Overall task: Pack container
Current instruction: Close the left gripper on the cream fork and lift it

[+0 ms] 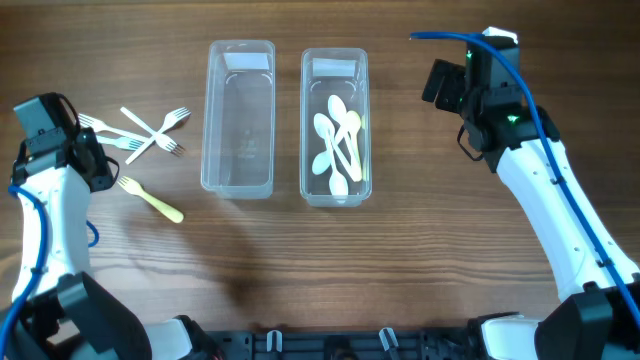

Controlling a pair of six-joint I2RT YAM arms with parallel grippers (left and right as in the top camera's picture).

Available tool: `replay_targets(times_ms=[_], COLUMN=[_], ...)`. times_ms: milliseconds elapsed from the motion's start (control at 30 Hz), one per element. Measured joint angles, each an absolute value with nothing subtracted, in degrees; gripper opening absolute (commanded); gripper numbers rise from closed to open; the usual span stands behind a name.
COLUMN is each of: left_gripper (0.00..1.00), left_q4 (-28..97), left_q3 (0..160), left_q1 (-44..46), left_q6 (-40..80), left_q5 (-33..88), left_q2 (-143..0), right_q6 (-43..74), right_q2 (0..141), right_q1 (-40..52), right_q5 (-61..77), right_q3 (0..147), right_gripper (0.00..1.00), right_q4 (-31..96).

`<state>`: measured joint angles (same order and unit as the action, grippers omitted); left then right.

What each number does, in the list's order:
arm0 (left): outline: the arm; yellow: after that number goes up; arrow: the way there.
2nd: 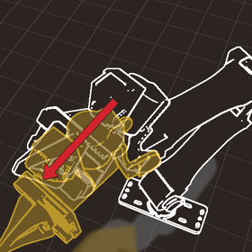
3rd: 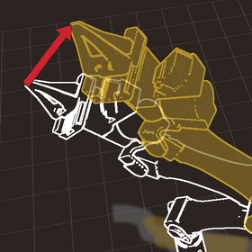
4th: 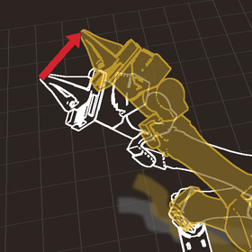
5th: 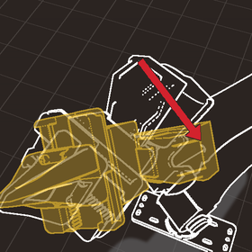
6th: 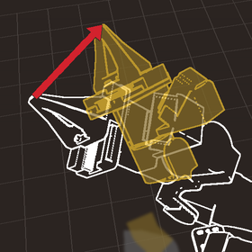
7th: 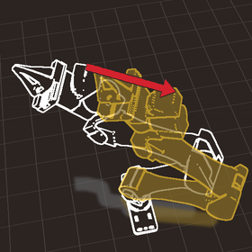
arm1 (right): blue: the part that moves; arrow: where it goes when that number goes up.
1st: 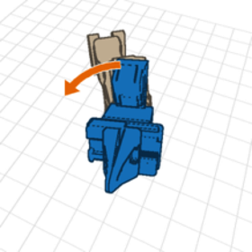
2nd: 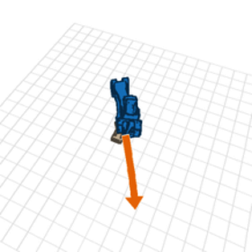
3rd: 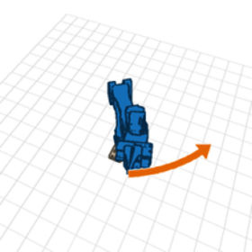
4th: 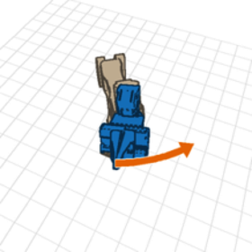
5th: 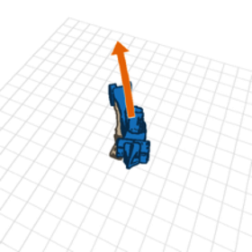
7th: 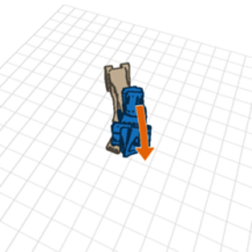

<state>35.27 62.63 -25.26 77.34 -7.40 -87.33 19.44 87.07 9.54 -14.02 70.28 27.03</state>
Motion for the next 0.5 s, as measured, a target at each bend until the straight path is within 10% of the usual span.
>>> replay_targets(times_ms=[100,500], left_gripper=[0.77,0.72], left_q4=[36.3,37.2], left_q3=[62.6,63.0], left_q1=[-25.2,-21.9], left_q6=[73.6,52.3], left_q5=[-7.4,-6.9], left_q2=[-86.1,-106.9], right_q6=[19.4,19.4], right_q2=[87.1,87.1], right_q1=[9.5,9.5], right_q5=[-14.0,-14.0], right_q3=[70.3,70.3], right_gripper=[1.00,1.00], right_q4=[27.0,27.0])
